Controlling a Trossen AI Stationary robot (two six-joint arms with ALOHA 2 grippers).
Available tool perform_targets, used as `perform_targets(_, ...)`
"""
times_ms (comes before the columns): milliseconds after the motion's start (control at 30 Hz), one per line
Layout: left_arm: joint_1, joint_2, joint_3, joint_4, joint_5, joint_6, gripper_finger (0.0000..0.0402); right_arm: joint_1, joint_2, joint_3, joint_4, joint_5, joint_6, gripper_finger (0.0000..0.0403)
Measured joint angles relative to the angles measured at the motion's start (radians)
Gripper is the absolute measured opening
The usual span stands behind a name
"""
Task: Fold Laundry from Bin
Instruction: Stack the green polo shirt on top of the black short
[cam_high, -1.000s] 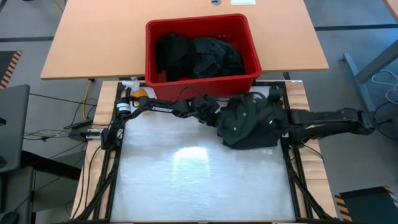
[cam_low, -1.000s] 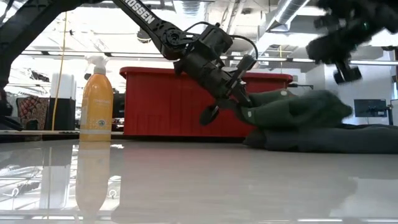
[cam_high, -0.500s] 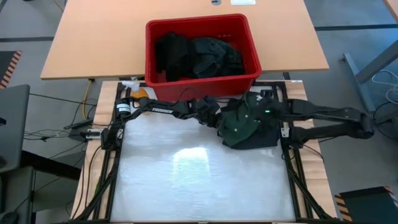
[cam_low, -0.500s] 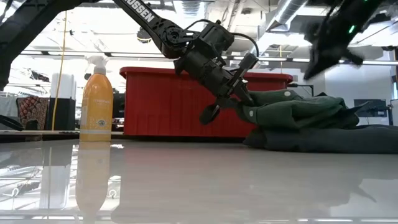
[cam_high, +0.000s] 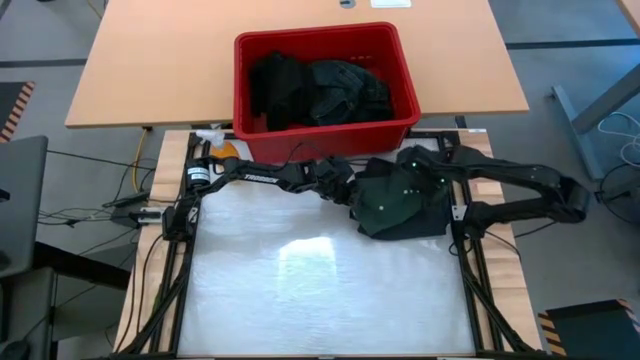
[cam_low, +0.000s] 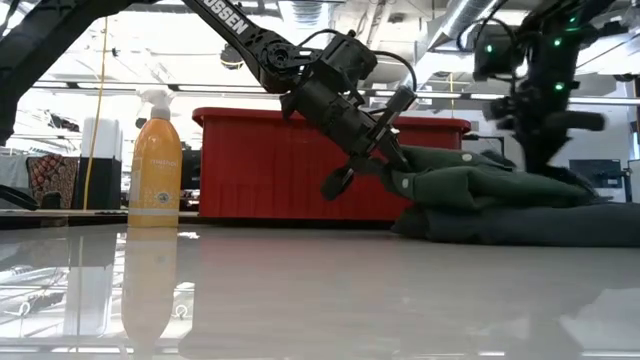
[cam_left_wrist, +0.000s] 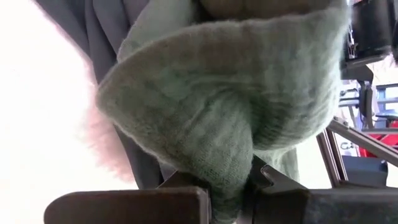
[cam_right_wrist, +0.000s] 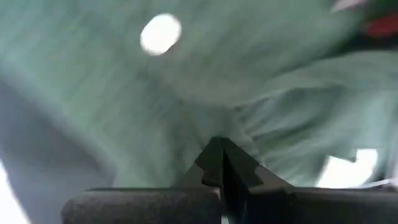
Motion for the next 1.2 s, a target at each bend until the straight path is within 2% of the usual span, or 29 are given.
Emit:
perform_targets(167, 0.003, 0.0, 0.0, 0.0, -0.007, 0.006, 0.0012, 0.037, 0.011, 0.008, -0.105, -0.095, -0.011, 0.0019)
perform_targets(300, 0.017, 0.0, 0.0, -0.001, 0.008, 0.007, 0.0012, 0.072, -0.038, 0.096, -0.093, -0.08, 0.007, 0.0019)
perform_targets(400, 0.021, 0.0, 0.0, -0.002, 0.011, 0.006, 0.0013, 0.076, -0.083, 0.185, -0.015, -0.088, 0.063, 0.0019)
perform_targets(533, 0.015, 0.0, 0.0, -0.008, 0.01, 0.007, 0.0013, 0.092, -0.115, 0.229, 0.209, -0.122, 0.104, 0.0019)
perform_targets(633, 0.012, 0.0, 0.0, -0.009, 0.009, 0.006, 0.0013, 0.092, -0.067, 0.228, 0.299, -0.126, 0.101, 0.0019)
perform_targets(833, 0.009, 0.0, 0.0, -0.01, 0.011, 0.005, 0.0013, 0.059, 0.153, 0.222, 0.235, -0.134, 0.068, 0.0019)
perform_targets(1000, -0.006, -0.001, 0.001, -0.016, 0.008, 0.012, 0.0013, -0.004, 0.273, 0.224, 0.215, -0.036, 0.111, 0.0019)
perform_targets(1200, -0.024, -0.001, 0.001, -0.032, 0.008, 0.026, 0.0013, -0.077, 0.261, 0.168, 0.151, 0.019, 0.173, 0.0018)
